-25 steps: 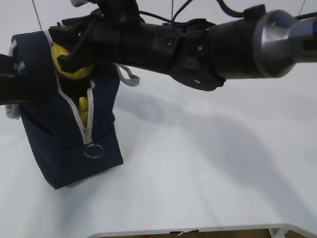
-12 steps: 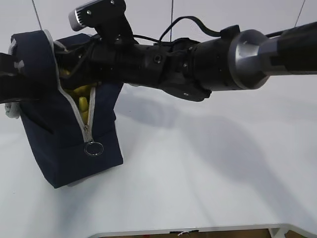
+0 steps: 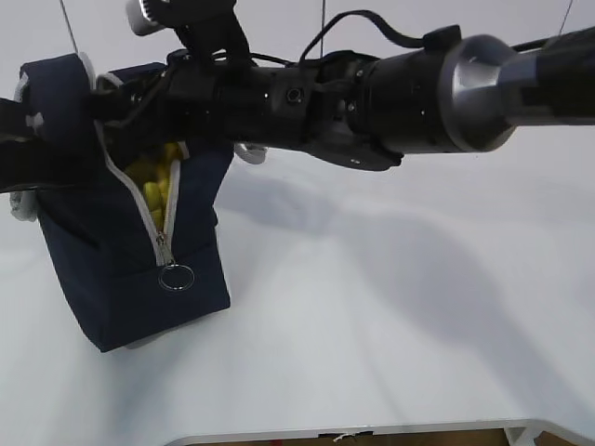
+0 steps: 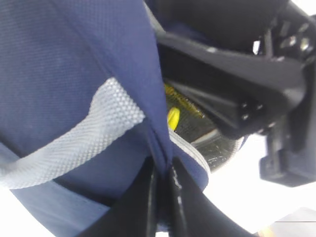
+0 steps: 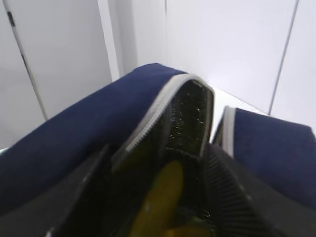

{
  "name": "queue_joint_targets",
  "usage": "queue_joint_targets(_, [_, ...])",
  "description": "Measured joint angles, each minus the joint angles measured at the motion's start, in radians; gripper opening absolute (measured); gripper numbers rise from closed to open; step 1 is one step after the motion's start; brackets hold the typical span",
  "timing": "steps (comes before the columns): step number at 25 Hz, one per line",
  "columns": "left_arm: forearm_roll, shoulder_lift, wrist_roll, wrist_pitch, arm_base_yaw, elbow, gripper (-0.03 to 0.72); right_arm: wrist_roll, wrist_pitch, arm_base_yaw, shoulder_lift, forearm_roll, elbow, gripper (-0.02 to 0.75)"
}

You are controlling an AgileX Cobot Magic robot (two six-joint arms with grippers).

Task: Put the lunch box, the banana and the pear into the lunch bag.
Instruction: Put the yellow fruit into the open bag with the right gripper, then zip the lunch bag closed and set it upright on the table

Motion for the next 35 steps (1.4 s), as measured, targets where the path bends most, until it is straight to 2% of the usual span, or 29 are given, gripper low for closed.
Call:
queue_joint_targets(8, [0.034,0.000,0.000,-0.002,0.000,0.000,-0.015,0.084,0.148,0.000,-0.091,-0.017,-0.004,0.494])
queue_joint_targets(16, [0.035,0.000,0.001,-0.016,0.000,0.000,-0.015,0.197,0.397,0.002,-0.194,-0.013,-0.024,0.494])
queue_joint_targets(27, [0.035,0.000,0.001,-0.031,0.000,0.000,-0.015,0.276,0.558,0.002,-0.269,0.002,-0.065,0.494])
queue_joint_targets(32, [0.035,0.000,0.001,-0.033,0.000,0.000,-0.015,0.129,0.833,0.002,-0.281,0.021,-0.131,0.495])
queue_joint_targets(35, [0.035,0.000,0.001,-0.033,0.000,0.000,-0.015,-0.020,1.001,0.002,-0.281,0.113,-0.185,0.495])
